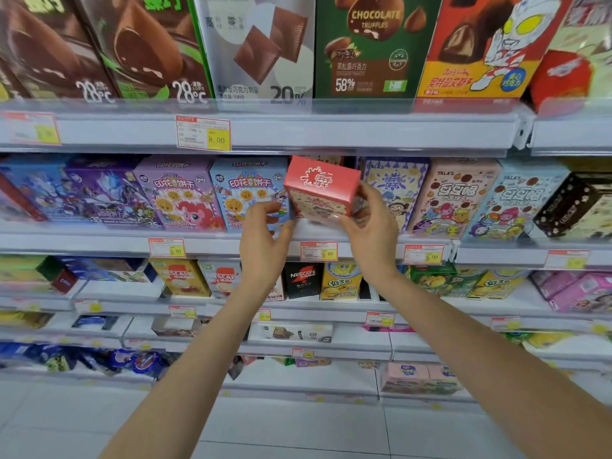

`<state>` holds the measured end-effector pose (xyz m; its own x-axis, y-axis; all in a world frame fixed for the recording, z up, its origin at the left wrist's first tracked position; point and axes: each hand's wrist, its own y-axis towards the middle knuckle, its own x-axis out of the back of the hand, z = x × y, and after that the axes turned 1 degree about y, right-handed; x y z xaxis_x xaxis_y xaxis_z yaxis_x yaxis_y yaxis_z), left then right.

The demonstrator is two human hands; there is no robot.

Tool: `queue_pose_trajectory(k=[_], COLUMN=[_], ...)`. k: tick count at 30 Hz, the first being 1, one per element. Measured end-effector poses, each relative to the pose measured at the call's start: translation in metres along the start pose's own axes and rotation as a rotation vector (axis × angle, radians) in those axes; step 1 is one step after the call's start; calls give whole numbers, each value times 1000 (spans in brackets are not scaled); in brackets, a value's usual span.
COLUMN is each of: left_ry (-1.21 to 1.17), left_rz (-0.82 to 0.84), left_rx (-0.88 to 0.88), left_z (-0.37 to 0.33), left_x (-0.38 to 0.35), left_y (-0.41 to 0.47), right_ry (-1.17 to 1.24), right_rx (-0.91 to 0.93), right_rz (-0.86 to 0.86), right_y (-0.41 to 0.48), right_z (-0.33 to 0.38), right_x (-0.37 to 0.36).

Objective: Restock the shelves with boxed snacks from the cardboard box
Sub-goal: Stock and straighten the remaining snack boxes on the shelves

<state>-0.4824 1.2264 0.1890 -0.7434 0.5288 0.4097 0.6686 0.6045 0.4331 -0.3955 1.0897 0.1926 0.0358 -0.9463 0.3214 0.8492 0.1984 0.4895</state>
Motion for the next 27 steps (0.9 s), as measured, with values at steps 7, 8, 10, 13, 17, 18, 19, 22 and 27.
queue_pose_trajectory(k=[7,8,10,13,17,18,19,22,27], left_ry=[151,164,180,200,206,206,206,203,209], left_rz=[-16,-18,-19,-12,4,3,2,-1,5], left_rx=[-57,-64,-78,-89,-100,-100,-100,-88,-78], left_z=[12,12,11,9,9,9,9,7,5], left_x=[5,5,5,3,0,-1,-1,-1,0], left_y=[-4,-4,-6,-6,-4,-4,-4,-4,-5], right_ry=[-116,-124,-148,-195,-200,-196,-191,-159,-46], right_rx=[-88,-94,-100,-95,-119,-115,-105,-73,-116], right_rz=[-19,-18,-11,7,13,-4,-26,-109,-221], right_y=[18,21,27,32,34,32,29,18,9], right_z=[-5,-4,-2,0,0,0,0,1,1], right_x=[-25,-27,-30,-33,-30,-28,-26,-20,-12])
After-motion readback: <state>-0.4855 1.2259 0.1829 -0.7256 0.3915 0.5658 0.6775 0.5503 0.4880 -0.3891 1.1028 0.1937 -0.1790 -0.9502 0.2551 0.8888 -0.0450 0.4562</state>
